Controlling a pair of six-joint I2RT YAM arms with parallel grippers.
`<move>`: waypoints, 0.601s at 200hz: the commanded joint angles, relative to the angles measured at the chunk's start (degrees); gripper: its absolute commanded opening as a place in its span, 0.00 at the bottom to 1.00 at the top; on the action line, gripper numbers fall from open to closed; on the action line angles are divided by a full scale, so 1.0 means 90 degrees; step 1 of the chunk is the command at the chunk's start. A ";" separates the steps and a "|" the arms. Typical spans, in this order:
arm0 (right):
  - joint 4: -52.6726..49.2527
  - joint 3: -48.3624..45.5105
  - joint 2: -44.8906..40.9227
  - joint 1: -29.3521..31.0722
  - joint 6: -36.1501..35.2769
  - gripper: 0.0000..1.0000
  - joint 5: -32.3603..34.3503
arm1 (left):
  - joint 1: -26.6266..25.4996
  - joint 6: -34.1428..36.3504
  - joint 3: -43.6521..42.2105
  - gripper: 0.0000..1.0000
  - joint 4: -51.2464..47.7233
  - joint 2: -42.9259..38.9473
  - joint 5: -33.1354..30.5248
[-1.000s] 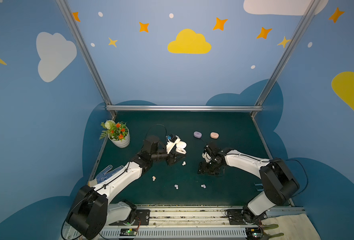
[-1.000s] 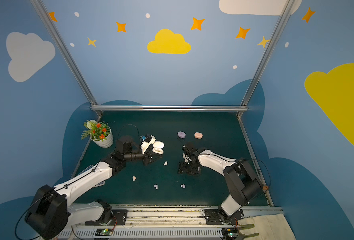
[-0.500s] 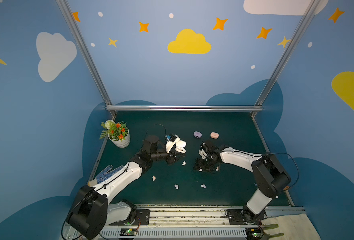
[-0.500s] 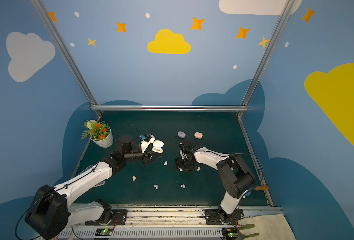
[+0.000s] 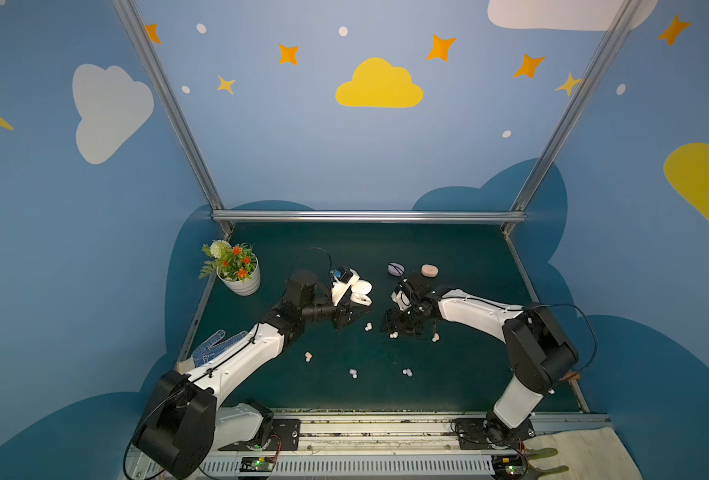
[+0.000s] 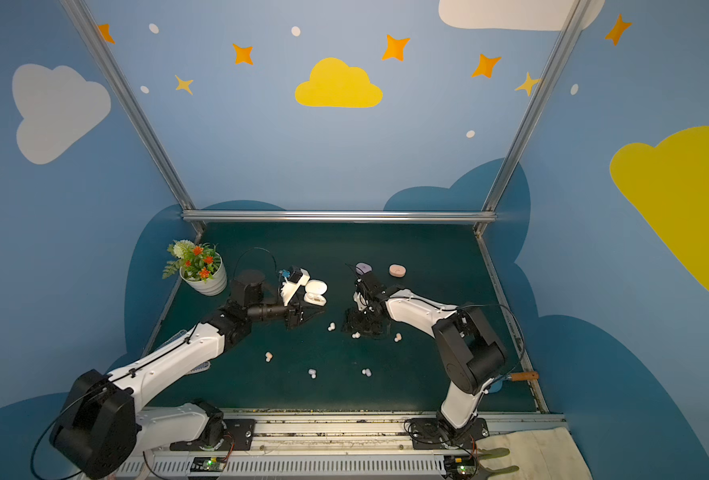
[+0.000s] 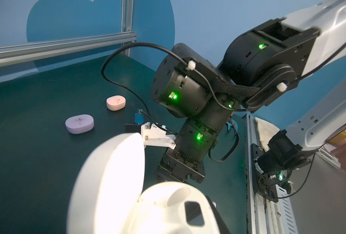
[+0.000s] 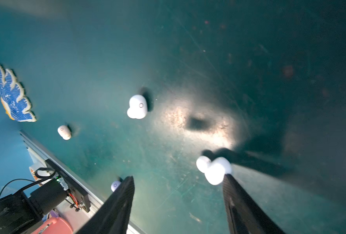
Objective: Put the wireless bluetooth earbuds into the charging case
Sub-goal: 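Lower the open right gripper over a white earbud on the table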
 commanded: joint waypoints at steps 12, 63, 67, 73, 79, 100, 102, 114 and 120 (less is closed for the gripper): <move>-0.0215 0.0169 0.0079 0.0048 -0.0097 0.68 0.0086 | 0.0022 0.0002 -0.0075 0.24 0.0121 -0.0114 -0.0046; -0.0585 0.0065 0.0014 0.0052 0.0155 0.67 0.0410 | 0.0022 -0.0008 -0.0074 0.24 0.0132 -0.0122 -0.0024; -0.0577 0.0041 0.0020 0.0053 0.0190 0.68 0.0402 | 0.0023 -0.0008 -0.0086 0.24 0.0132 -0.0137 -0.0029; -0.0536 0.0004 0.0034 0.0061 0.0229 0.67 0.0390 | 0.0022 -0.0010 -0.0089 0.24 0.0132 -0.0140 -0.0035; -0.0475 -0.0030 0.0058 0.0055 0.0253 0.68 0.0364 | 0.0020 -0.0008 -0.0093 0.24 0.0139 -0.0141 -0.0029; -0.0371 -0.0020 0.0193 0.0080 0.0294 0.67 0.0283 | 0.0023 -0.0008 -0.0107 0.24 0.0135 -0.0168 -0.0040; -0.0366 -0.0013 0.0211 0.0082 0.0299 0.67 0.0278 | 0.0027 -0.0008 -0.0109 0.24 0.0133 -0.0173 -0.0040; -0.0342 0.0031 0.0300 0.0092 0.0313 0.68 0.0242 | 0.0023 -0.0008 -0.0099 0.24 0.0133 -0.0189 -0.0044; -0.0312 0.0046 0.0343 0.0092 0.0331 0.68 0.0212 | 0.0022 -0.0008 -0.0102 0.24 0.0132 -0.0192 -0.0044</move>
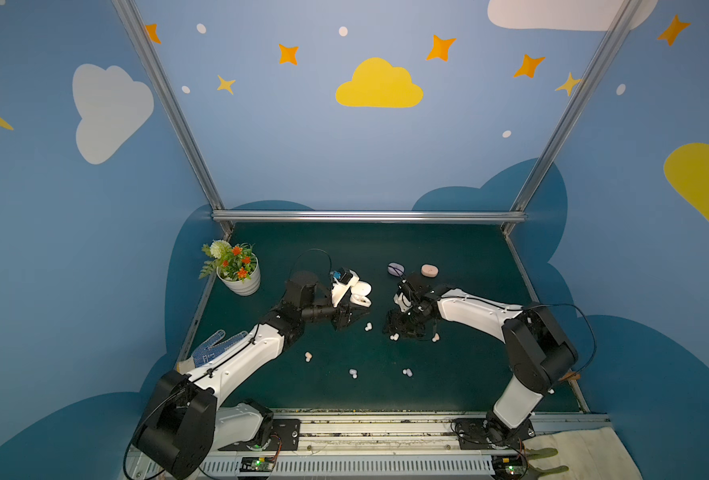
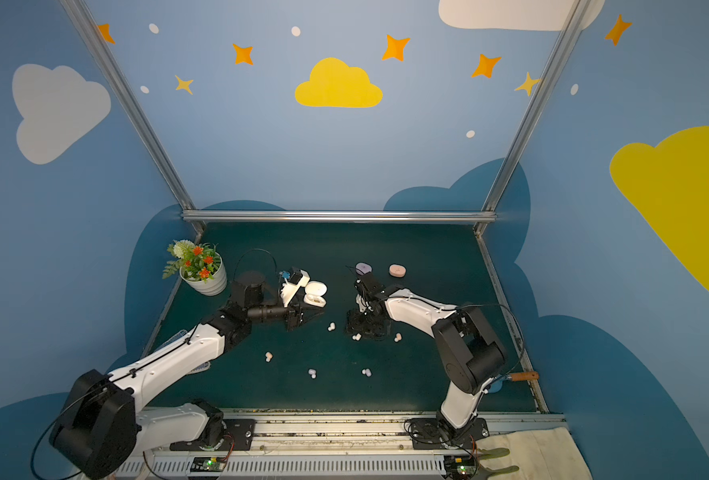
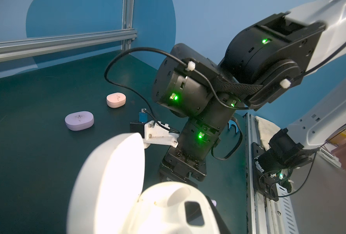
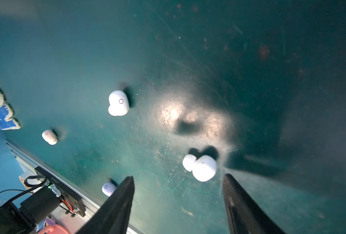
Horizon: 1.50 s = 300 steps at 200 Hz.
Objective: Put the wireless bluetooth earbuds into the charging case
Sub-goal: 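Lower the open right gripper over a white earbud on the table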
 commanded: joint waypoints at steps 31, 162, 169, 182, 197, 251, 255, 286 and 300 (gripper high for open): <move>0.0089 0.0046 0.0381 0.0065 0.0155 0.68 -0.0164 | 0.0019 -0.0008 -0.0067 0.24 0.0117 -0.0206 -0.0036; 0.0169 0.0473 0.0510 0.0143 0.0215 0.65 -0.0465 | 0.0021 0.0022 -0.0081 0.24 0.0105 -0.0247 -0.0110; 0.0183 0.0498 0.0543 0.0151 0.0215 0.66 -0.0488 | 0.0032 0.0025 -0.0080 0.24 0.0098 -0.0246 -0.0109; 0.0188 0.0528 0.0582 0.0163 0.0215 0.65 -0.0517 | 0.0034 0.0030 -0.0079 0.24 0.0096 -0.0253 -0.0110; 0.0191 0.0548 0.0597 0.0181 0.0203 0.65 -0.0527 | 0.0029 0.0026 -0.0080 0.24 0.0096 -0.0263 -0.0115; 0.0267 0.0614 0.0588 0.0212 0.0215 0.65 -0.0610 | 0.0029 0.0022 -0.0092 0.24 0.0096 -0.0290 -0.0148; 0.0269 0.0625 0.0595 0.0219 0.0220 0.65 -0.0626 | 0.0029 0.0021 -0.0090 0.24 0.0096 -0.0292 -0.0148; 0.0315 0.0723 0.0657 0.0260 0.0234 0.65 -0.0736 | 0.0030 0.0005 -0.0096 0.24 0.0130 -0.0301 -0.0159; 0.0350 0.0777 0.0698 0.0285 0.0249 0.64 -0.0780 | 0.0030 -0.0013 -0.0090 0.24 0.0135 -0.0308 -0.0161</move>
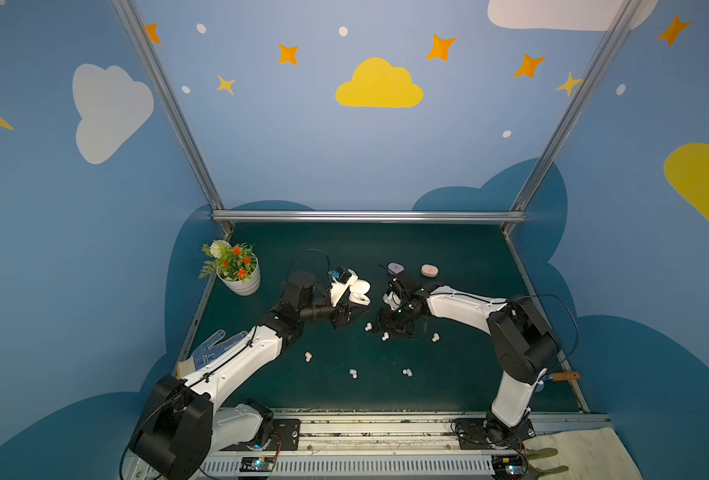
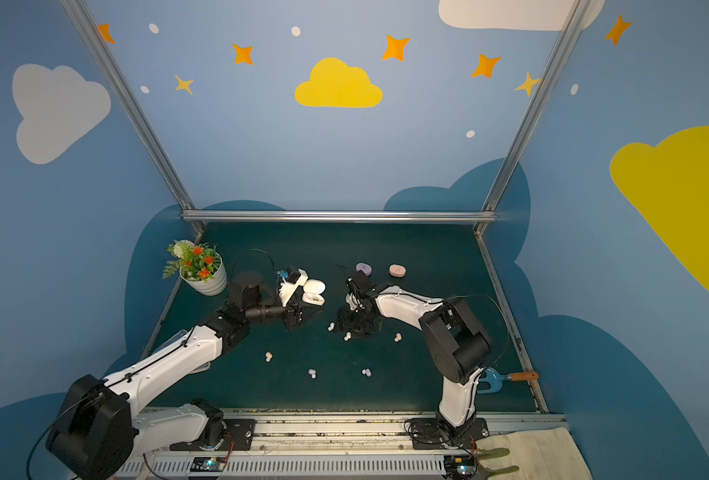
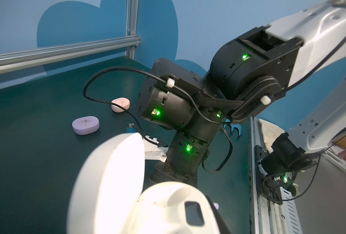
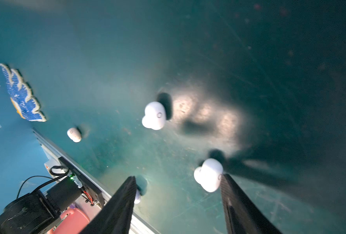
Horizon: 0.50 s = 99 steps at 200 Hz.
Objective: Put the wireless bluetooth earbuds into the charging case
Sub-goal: 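Lower the open right gripper over a white earbud on the table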
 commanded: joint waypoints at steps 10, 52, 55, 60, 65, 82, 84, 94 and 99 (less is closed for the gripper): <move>0.0069 0.0264 0.0198 0.0086 0.0073 0.64 -0.0185 | 0.0037 -0.0018 -0.0086 0.24 0.0134 -0.0154 -0.0041; 0.0007 0.0345 0.0274 0.0110 0.0077 0.64 -0.0172 | 0.0057 -0.0027 -0.0103 0.24 0.0125 -0.0184 -0.0058; 0.0001 0.0340 0.0273 0.0110 0.0079 0.64 -0.0171 | 0.0056 -0.0027 -0.0109 0.24 0.0120 -0.0180 -0.0052; 0.0009 0.0344 0.0263 0.0109 0.0079 0.64 -0.0176 | 0.0059 -0.0027 -0.0101 0.24 0.0125 -0.0190 -0.0058; 0.0000 0.0340 0.0249 0.0110 0.0087 0.64 -0.0167 | 0.0066 -0.0035 -0.0103 0.24 0.0125 -0.0194 -0.0057; -0.0051 0.0359 0.0200 0.0099 0.0085 0.64 -0.0105 | 0.0083 -0.0056 -0.0089 0.24 0.0086 -0.0211 -0.0076; -0.0059 0.0356 0.0191 0.0100 0.0088 0.64 -0.0095 | 0.0085 -0.0064 -0.0084 0.24 0.0086 -0.0214 -0.0084; -0.0113 0.0359 0.0151 0.0093 0.0098 0.64 -0.0038 | 0.0095 -0.0073 -0.0073 0.24 0.0050 -0.0248 -0.0096; -0.0148 0.0372 0.0137 0.0095 0.0099 0.64 0.0001 | 0.0106 -0.0090 -0.0063 0.24 0.0034 -0.0253 -0.0130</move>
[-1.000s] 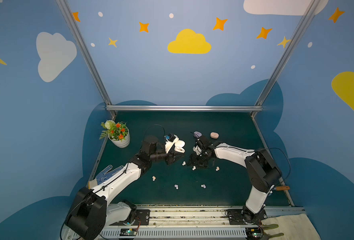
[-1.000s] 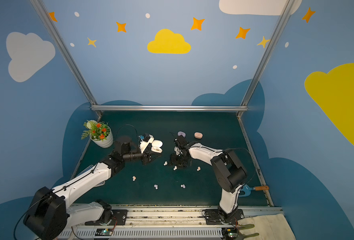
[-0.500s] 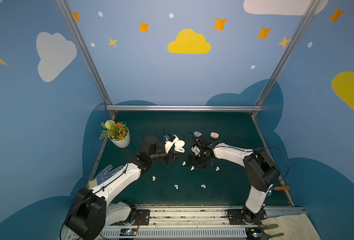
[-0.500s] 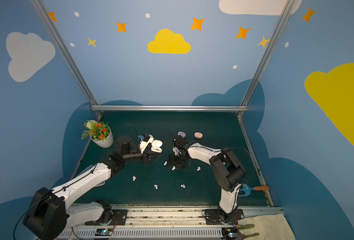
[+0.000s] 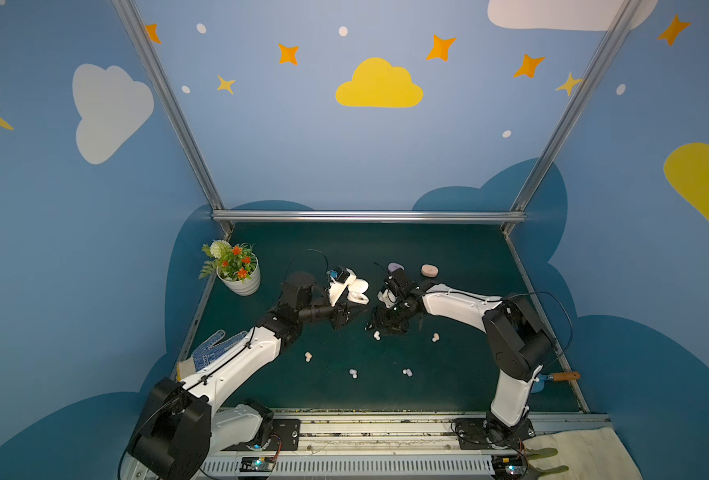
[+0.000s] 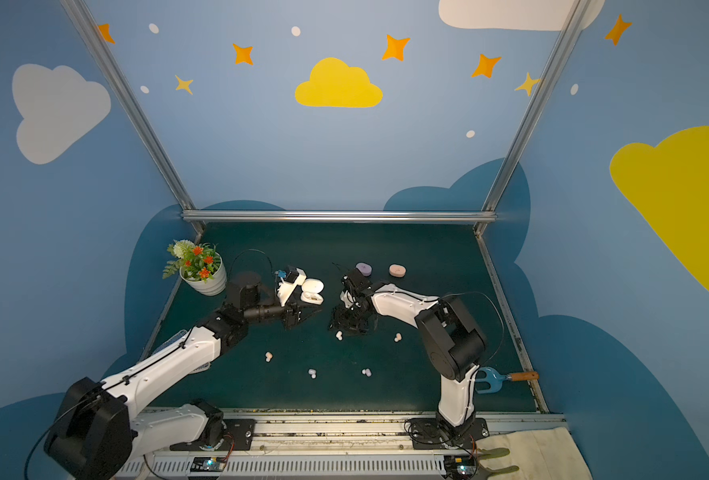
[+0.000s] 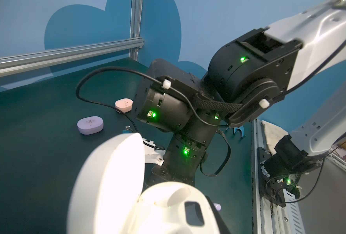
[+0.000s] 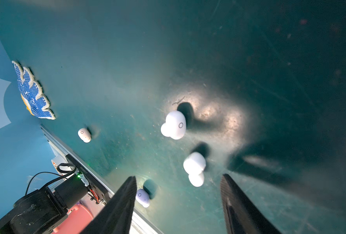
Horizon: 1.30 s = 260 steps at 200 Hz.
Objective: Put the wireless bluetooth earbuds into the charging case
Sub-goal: 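Lower the open right gripper over a white earbud on the table, then close the right gripper on the white earbud and lift it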
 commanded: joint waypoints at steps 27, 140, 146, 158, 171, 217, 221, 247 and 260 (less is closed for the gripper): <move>-0.0553 0.0197 -0.0075 0.0047 0.0106 0.62 0.0464 | 0.0218 -0.0329 0.0012 0.24 0.0022 -0.0226 -0.0013; -0.1922 0.1102 0.0163 0.0771 0.0092 0.47 0.2512 | 0.1082 -0.1147 -0.0438 0.24 -0.0045 -0.0908 0.0072; -0.1935 0.1147 0.0201 0.0792 0.0098 0.46 0.2555 | 0.1111 -0.1176 -0.0453 0.24 -0.0010 -0.0908 0.0077; -0.1991 0.1247 0.0281 0.0843 0.0091 0.43 0.2653 | 0.1141 -0.1205 -0.0472 0.24 0.0046 -0.0885 0.0107; -0.2013 0.1334 0.0388 0.0877 0.0082 0.40 0.2708 | 0.1173 -0.1219 -0.0465 0.24 0.0051 -0.0879 0.0130; -0.1976 0.1534 0.0726 0.0931 0.0084 0.35 0.2729 | 0.1289 -0.1228 -0.0493 0.24 0.0061 -0.0945 0.0169; -0.1967 0.1552 0.0749 0.0935 0.0081 0.35 0.2726 | 0.1289 -0.1231 -0.0505 0.24 0.0055 -0.0938 0.0176; -0.2002 0.1738 0.0913 0.0951 0.0051 0.35 0.2748 | 0.1313 -0.1248 -0.0513 0.24 0.0089 -0.0959 0.0197; -0.2024 0.1816 0.0998 0.0951 0.0053 0.34 0.2738 | 0.1315 -0.1252 -0.0522 0.24 0.0118 -0.0972 0.0206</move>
